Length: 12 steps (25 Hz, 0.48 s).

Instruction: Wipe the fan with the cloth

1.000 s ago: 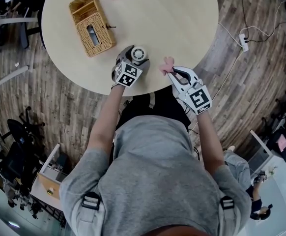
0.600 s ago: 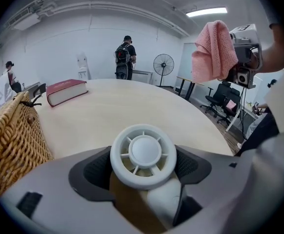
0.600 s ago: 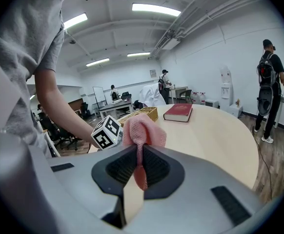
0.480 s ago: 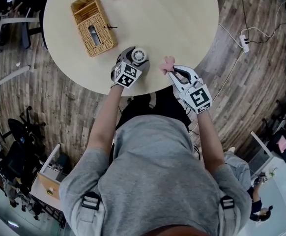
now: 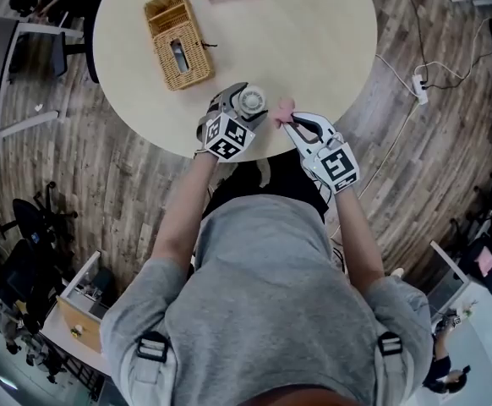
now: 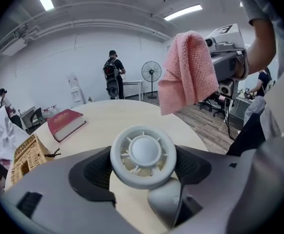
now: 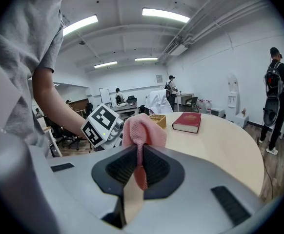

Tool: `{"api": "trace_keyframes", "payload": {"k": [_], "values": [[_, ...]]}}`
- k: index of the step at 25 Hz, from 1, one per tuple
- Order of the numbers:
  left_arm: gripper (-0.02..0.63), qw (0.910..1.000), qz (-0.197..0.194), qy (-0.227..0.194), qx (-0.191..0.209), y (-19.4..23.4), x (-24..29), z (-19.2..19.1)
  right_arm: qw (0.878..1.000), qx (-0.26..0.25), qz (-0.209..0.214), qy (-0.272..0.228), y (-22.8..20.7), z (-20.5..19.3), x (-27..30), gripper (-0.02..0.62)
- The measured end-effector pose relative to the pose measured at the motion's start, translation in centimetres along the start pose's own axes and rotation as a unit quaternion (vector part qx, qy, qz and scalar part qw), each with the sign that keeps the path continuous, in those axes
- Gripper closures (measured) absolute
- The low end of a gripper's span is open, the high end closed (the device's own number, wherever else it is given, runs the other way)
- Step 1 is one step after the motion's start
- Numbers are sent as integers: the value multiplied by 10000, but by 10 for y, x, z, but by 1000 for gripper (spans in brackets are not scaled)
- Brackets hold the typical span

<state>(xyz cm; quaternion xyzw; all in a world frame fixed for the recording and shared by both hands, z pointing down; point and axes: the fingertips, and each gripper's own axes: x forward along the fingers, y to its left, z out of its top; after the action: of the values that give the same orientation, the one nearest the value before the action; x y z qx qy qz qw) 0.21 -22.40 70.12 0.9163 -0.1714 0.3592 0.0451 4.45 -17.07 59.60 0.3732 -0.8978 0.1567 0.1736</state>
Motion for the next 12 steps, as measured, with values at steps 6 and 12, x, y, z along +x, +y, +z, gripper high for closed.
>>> {"api": "trace_keyframes", "payload": {"k": [6, 12], "values": [[216, 9996, 179, -174, 159, -13, -41, 16, 9998, -145, 68, -136, 33, 11, -1, 560], [216, 9983, 350, -234, 390, -32, -84, 27, 9991, -325, 140, -237, 72, 21, 0, 560]]}}
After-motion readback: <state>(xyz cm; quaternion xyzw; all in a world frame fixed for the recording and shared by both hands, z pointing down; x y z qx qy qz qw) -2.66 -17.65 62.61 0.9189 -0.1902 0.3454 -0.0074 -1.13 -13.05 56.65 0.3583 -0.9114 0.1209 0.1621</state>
